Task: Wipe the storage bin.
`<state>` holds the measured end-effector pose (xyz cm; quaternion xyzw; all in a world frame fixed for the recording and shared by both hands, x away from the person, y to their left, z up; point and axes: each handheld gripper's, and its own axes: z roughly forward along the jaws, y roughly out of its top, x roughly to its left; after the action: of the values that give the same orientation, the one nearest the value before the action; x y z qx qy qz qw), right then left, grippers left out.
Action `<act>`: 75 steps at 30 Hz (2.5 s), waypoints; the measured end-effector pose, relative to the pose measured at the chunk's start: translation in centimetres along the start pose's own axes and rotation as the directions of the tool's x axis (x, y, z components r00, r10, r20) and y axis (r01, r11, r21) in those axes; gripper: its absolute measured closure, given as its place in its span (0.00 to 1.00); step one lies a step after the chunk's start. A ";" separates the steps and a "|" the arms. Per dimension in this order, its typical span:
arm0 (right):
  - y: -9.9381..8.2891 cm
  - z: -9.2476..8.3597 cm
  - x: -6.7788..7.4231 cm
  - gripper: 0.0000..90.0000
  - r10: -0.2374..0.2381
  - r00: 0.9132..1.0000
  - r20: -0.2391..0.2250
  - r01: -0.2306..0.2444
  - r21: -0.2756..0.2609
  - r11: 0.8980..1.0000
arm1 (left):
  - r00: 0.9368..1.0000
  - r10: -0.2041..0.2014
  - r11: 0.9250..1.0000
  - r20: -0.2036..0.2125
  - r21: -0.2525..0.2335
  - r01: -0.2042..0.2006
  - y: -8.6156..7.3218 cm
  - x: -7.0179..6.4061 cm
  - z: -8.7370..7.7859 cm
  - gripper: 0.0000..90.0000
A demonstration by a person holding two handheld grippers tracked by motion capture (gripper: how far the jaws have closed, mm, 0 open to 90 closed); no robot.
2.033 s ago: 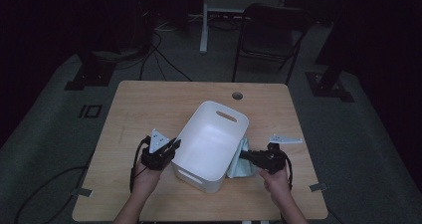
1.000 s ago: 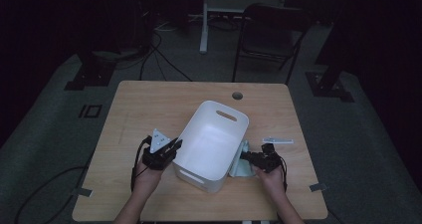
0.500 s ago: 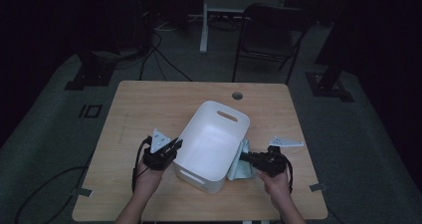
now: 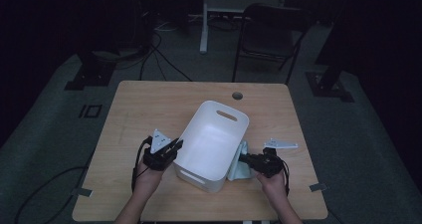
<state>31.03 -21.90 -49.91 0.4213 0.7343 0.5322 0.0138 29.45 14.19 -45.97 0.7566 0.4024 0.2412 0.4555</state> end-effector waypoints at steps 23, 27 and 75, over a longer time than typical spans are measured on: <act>-1.2 1.6 -2.0 0.93 0.073 0.995 0.066 -0.077 0.068 0.995 | 0.999 -0.036 0.999 -0.027 -0.006 0.035 0.0 -0.2 0.1 0.92; -0.9 0.4 -0.5 0.93 0.056 0.998 0.002 -0.056 0.037 0.998 | 0.999 -0.030 1.000 -0.034 -0.003 0.030 0.0 -0.3 0.0 0.92; -2.0 -2.1 5.0 0.92 -0.008 0.990 -0.138 -0.001 -0.061 0.998 | 0.997 -0.039 0.999 -0.061 -0.013 0.038 0.0 -0.8 0.2 0.92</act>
<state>25.64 -20.52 -48.43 0.3816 0.7177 0.5821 -0.0234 29.13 13.47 -46.08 0.7384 0.4290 0.2577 0.4520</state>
